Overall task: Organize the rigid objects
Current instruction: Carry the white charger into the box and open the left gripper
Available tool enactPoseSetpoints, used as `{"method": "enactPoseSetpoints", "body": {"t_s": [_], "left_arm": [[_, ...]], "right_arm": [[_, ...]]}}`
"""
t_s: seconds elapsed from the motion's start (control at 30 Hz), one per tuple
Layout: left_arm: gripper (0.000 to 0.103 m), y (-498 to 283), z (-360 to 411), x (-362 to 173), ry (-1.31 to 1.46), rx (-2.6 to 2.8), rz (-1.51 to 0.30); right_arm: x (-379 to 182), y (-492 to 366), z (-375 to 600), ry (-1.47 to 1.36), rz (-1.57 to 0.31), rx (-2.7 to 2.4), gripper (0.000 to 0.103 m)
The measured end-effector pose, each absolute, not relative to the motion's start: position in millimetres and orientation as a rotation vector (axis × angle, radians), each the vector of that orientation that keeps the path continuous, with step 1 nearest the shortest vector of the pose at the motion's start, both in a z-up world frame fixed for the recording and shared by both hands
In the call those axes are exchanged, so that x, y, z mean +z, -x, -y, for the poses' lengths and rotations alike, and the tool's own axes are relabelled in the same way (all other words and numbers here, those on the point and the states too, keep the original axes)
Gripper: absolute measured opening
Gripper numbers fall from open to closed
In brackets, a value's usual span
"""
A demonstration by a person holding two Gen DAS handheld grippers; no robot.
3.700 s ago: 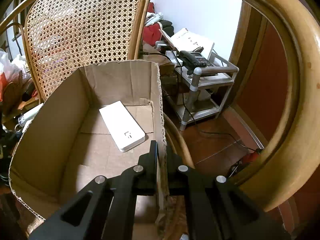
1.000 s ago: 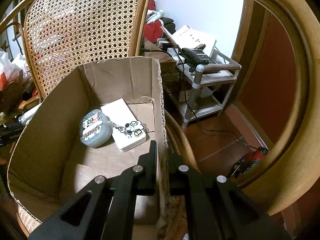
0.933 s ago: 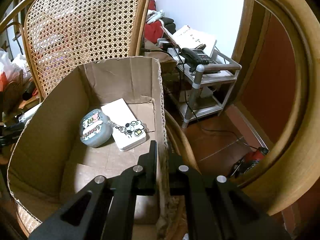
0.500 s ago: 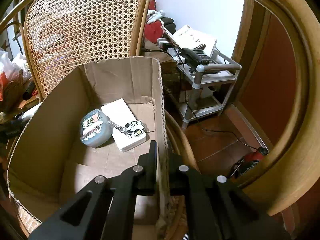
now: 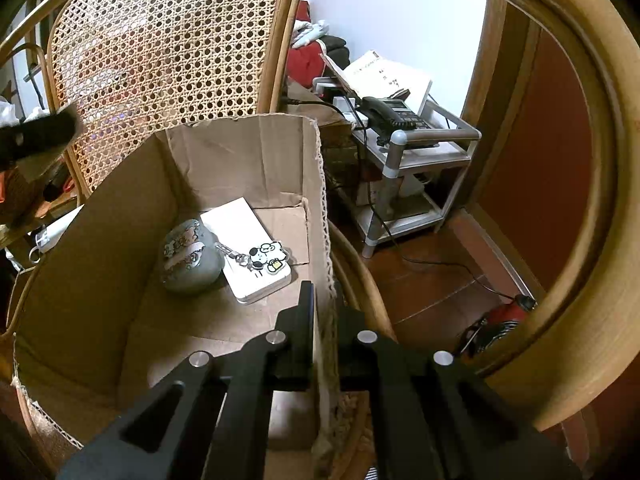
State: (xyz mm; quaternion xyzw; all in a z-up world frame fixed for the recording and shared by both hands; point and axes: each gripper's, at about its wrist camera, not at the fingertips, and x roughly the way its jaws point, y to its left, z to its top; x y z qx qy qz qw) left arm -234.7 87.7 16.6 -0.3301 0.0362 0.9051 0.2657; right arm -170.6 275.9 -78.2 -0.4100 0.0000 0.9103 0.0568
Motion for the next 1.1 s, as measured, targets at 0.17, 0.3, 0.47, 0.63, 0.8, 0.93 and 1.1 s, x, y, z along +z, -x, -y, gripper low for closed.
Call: {"method": "enactPoseSetpoints", "body": {"t_s": [0.17, 0.3, 0.47, 0.63, 0.8, 0.93, 1.1], "left_arm": [[0.068, 219.1, -140.5, 0.0, 0.894, 2.351, -0.248], [0.068, 218.4, -156.0, -20.2, 0.957, 2.308, -0.277], [0.068, 223.2, -154.8, -23.7, 0.971, 2.313, -0.265], [0.068, 229.2, -149.3, -33.4, 1.005, 2.303, -0.254], [0.069, 224.0, -149.5, -32.7, 0.992, 2.297, -0.286], [0.080, 222.0, -148.4, -29.2, 0.975, 2.311, -0.294], [0.083, 218.4, -139.7, -20.3, 0.938, 2.347, -0.273]], "right_arm": [[-78.4, 170.9, -275.6, 1.247, -0.007, 2.762, 0.008], [-77.8, 170.8, -275.4, 1.251, -0.009, 2.764, 0.008], [-78.8, 170.6, -276.0, 1.253, -0.015, 2.764, 0.008], [-79.5, 169.9, -275.8, 1.249, -0.010, 2.763, 0.008], [-78.9, 169.6, -274.7, 1.247, -0.008, 2.762, 0.008], [-78.9, 169.6, -273.2, 1.250, -0.006, 2.765, 0.008], [-78.7, 169.9, -274.2, 1.244, -0.009, 2.764, 0.008]]}}
